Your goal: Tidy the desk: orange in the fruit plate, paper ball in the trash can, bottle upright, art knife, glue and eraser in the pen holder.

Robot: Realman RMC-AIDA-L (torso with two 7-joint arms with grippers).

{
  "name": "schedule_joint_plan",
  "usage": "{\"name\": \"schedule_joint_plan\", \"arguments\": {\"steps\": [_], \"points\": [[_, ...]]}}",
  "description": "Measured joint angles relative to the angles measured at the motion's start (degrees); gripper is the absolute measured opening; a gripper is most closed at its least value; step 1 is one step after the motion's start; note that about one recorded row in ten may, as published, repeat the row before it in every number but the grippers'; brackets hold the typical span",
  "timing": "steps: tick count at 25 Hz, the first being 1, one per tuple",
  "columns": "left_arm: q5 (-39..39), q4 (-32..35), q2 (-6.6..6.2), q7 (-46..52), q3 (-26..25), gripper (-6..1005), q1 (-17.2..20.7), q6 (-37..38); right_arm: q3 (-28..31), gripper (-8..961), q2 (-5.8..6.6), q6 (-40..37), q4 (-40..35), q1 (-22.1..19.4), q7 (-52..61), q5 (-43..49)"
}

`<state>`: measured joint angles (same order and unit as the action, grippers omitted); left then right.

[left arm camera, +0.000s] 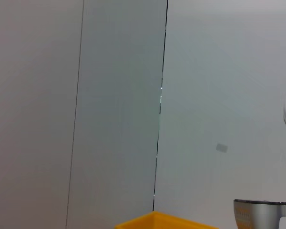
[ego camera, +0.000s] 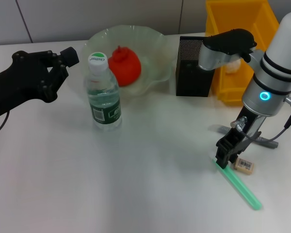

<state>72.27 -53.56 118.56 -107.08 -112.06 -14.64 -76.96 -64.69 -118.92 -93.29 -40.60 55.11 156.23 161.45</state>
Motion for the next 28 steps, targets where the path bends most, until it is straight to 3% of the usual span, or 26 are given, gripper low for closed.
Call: {"name": "schedule_joint_plan", "arguments": {"steps": [28], "points": [[-0.12,0.03,0.0,-0.06,0.0,-1,0.06,-0.03,0.0,268,-0.09,0.77,0.51,0.0,-0.19,-0.28]]}}
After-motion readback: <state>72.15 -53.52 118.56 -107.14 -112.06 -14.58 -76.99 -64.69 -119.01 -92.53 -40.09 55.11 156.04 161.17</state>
